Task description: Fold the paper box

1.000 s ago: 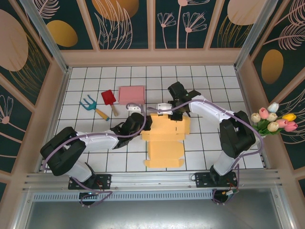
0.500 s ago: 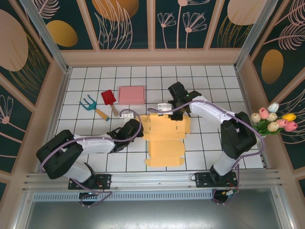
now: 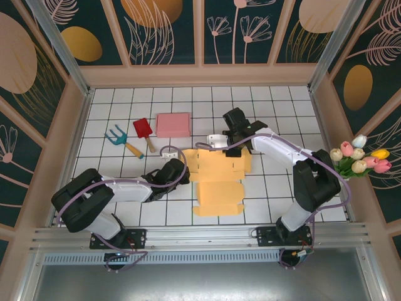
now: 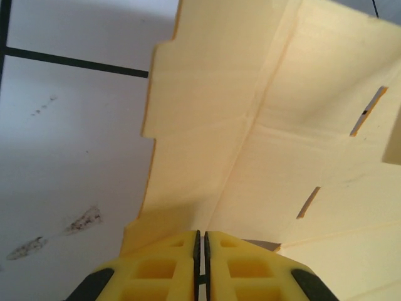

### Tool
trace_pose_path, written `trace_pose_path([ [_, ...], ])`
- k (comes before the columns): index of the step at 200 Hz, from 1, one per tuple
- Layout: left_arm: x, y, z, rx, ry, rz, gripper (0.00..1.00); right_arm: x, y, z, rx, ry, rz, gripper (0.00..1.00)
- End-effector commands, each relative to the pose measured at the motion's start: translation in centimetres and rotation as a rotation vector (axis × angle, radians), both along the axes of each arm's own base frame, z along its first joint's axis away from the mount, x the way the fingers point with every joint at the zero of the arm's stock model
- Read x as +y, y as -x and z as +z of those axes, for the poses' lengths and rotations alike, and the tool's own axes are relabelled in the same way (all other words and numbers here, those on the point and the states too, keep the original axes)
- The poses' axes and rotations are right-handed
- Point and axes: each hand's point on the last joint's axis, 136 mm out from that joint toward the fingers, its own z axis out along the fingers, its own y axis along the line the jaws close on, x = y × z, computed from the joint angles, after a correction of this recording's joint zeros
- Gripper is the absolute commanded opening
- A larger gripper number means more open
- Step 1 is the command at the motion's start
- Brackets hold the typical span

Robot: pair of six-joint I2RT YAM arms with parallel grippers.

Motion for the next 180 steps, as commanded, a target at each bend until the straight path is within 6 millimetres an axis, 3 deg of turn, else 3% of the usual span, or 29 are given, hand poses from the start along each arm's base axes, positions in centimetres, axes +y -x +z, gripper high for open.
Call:
trace_pose_path([
  [1,-1.2,-0.4,0.8,-0.014,0.032,-0.032,0.13,0.5,-0.6,1.9,-0.064,-0.059,0.006,0.00],
  [28,-2.0,-0.6,1.6,-0.024,0.077,-0.039,0.13,0.5,-1.1,2.2,-0.091,-0.068,-0.002,0.00],
  [79,-6.7,-1.8,5.6,-0.042,0.256,-0.119,0.13,0.9,-0.8,2.0,-0.076,-0.085,0.009,0.00],
  [112,-7.9,-2.3,6.0,-0.034,0.290,-0.129,0.12,1.1,-0.6,2.2,-0.068,-0.096,0.016,0.00],
  [130,-7.6,-2.3,5.6,-0.028,0.276,-0.122,0.11,1.1,-0.7,2.2,-0.070,-0.097,0.016,0.00],
  [145,-6.9,-2.2,6.5,-0.057,0.263,-0.110,0.11,1.0,-0.8,2.3,-0.080,-0.098,0.014,0.00],
  [180,-2.1,-1.7,10.1,-0.179,0.161,-0.030,0.13,1.1,-1.4,3.1,-0.147,-0.113,0.015,0.00],
])
